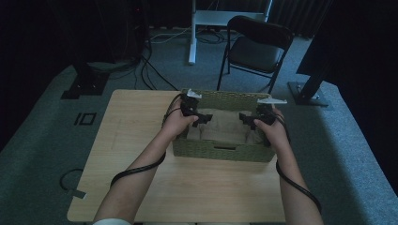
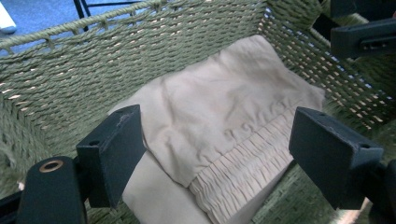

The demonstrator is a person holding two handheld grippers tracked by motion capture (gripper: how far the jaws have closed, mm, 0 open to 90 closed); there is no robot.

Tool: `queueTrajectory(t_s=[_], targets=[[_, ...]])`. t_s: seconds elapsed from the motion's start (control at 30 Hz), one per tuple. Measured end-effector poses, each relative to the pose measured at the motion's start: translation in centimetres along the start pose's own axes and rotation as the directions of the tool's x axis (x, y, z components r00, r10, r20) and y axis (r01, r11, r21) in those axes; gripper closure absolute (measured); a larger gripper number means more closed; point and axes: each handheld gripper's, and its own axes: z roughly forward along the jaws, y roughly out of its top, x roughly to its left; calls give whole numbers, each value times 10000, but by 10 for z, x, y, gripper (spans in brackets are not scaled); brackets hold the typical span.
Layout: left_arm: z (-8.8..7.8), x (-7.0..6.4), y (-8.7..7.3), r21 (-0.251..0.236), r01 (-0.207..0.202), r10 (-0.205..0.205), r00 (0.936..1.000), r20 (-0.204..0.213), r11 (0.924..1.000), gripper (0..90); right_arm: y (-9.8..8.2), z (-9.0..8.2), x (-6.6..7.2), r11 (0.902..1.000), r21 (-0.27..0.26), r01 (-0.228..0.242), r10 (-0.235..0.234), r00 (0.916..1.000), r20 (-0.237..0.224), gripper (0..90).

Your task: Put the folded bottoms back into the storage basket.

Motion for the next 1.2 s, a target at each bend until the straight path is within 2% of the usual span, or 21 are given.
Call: queueTrajectory(t_s=[0.03, 0.23, 0.4, 0.47, 0.53, 0.57, 0.63, 0.8, 0.93, 0.97, 1.0, 1.2], targets=[[-6, -2, -1, -118, 25, -26, 10000, -66, 9999, 191, 1, -4, 1, 9999, -36, 113, -113, 9999, 57, 141], [-17, -8, -7, -87, -142, 142, 9999, -19, 9999, 187, -1, -19, 8, 9994, -128, 324, -324, 9995, -18, 141], [-23, -12, -14, -389, 128, -129, 9999, -12, 9992, 171, -3, -28, 13, 9985, -95, 531, -531, 9986, 58, 141], [-25, -15, -18, -556, 286, -288, 9996, -45, 9980, 152, -4, -32, 15, 9978, -242, 611, -610, 9981, 80, 136], [-26, -16, -19, -592, 268, -271, 9996, -52, 9979, 151, -6, -36, 17, 9944, -531, 909, -894, 9955, 306, 125], [-28, -18, -23, -603, 198, -203, 9998, -85, 9980, 151, -8, -38, 19, 9938, -554, 969, -949, 9948, 369, 125], [-30, -20, -26, -576, 105, -112, 9999, -116, 9983, 151, -10, -41, 20, 9946, -648, 804, -793, 9967, 192, 123], [-36, -26, -37, -386, -120, 120, 9999, 11, 9992, 151, -17, -46, 22, 9935, -734, 867, -856, 9962, 189, 121], [-39, -29, -42, -485, -134, 136, 9999, 34, 9987, 152, -24, -47, 23, 9938, -636, 917, -906, 9957, 200, 121], [-42, -31, -45, -477, -270, 271, 9996, 3, 9985, 151, -29, -48, 25, 9924, -532, 1107, -1097, 9937, 213, 122], [-44, -33, -48, -476, -404, 402, 9992, -36, 9981, 151, -30, -48, 25, 9924, -525, 1114, -1104, 9937, 214, 121], [-55, -39, -59, -665, -479, 475, 9988, -81, 9966, 151, -40, -56, 28, 9915, -578, 1163, -1150, 9931, 246, 121]])
